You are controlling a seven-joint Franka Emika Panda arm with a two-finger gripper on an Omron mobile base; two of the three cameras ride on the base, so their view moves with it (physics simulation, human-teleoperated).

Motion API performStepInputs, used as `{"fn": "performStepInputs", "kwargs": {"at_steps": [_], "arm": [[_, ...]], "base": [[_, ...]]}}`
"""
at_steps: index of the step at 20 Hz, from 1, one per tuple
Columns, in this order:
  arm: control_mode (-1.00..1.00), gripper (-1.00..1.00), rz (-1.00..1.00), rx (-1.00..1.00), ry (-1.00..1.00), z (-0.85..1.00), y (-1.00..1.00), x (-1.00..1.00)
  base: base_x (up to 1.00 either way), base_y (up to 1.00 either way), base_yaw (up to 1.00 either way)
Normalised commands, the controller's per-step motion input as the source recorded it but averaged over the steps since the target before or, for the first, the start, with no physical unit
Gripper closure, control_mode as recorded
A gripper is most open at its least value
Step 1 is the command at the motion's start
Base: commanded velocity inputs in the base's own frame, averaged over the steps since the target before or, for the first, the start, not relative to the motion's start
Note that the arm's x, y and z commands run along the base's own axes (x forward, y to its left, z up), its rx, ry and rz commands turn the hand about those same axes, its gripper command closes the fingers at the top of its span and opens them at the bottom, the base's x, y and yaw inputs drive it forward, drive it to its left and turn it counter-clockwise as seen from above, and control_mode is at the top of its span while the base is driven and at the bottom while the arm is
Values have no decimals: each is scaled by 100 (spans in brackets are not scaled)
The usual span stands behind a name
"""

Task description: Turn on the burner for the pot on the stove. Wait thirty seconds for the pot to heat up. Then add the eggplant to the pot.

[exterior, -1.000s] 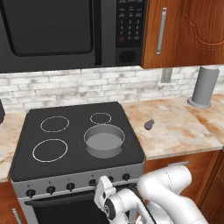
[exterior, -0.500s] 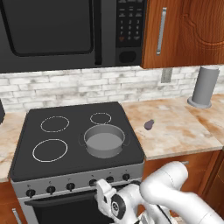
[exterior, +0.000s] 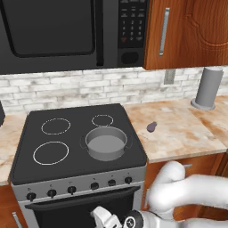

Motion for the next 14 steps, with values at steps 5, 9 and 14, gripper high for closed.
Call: {"fn": "performStepInputs", "kwargs": {"at_steps": [5,9,14], "arm": [[-100,-100,0,6,9,100,0,-40],[-100,-100,0,16,16,100,0,-2],[-100,-100,0,19,18,100,0,0]], "base": [[0,0,0],[0,0,0],[0,0,0]]}}
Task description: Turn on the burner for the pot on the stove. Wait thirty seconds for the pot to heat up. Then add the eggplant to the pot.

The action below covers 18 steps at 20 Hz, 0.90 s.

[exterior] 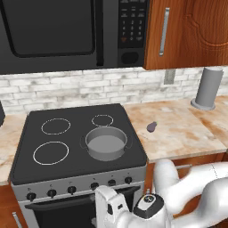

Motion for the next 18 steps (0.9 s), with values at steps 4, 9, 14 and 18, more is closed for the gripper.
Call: {"fn": "performStepInputs", "kwargs": {"at_steps": [4,9,14,18], "arm": [[-100,-100,0,18,15,100,-3,2],[-100,-100,0,15,14,100,-18,8],[-100,-100,0,16,15,100,-10,8],[-100,-100,-1,16,18,100,-23,28]], "base": [[0,0,0],[0,0,0],[0,0,0],[0,0,0]]}}
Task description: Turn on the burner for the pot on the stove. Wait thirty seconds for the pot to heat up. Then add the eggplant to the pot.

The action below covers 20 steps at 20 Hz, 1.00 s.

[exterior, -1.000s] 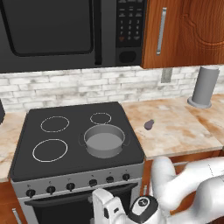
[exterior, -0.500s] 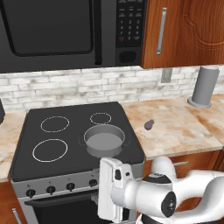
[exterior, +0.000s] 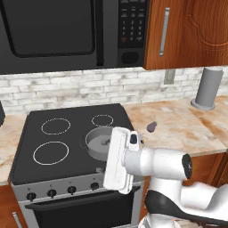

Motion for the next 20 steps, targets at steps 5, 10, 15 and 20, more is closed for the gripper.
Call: {"fn": "performStepInputs", "kwargs": {"at_steps": [5,10,15,20], "arm": [[-100,-100,-20,8,27,100,-55,90],[-100,-100,-40,1,34,80,-66,97],[-100,-100,-51,0,40,38,-78,75],[-100,-100,-60,0,48,4,-76,46]], "base": [[0,0,0],[0,0,0],[0,0,0],[0,0,0]]}}
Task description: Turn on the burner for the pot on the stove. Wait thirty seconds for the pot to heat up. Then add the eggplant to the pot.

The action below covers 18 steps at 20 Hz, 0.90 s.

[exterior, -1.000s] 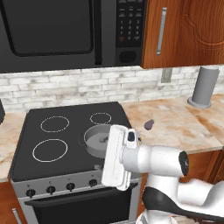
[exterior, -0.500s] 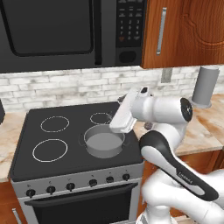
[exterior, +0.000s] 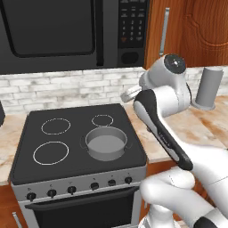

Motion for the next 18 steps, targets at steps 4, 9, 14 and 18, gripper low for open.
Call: {"fn": "performStepInputs", "kwargs": {"at_steps": [4,9,14,18], "arm": [[-100,-100,-64,0,49,-13,-81,18],[-100,-100,-53,4,47,-44,-70,0],[-100,-100,-31,9,34,-77,-43,0],[-100,-100,-15,9,10,-88,-24,0]], "base": [[0,0,0],[0,0,0],[0,0,0],[0,0,0]]}}
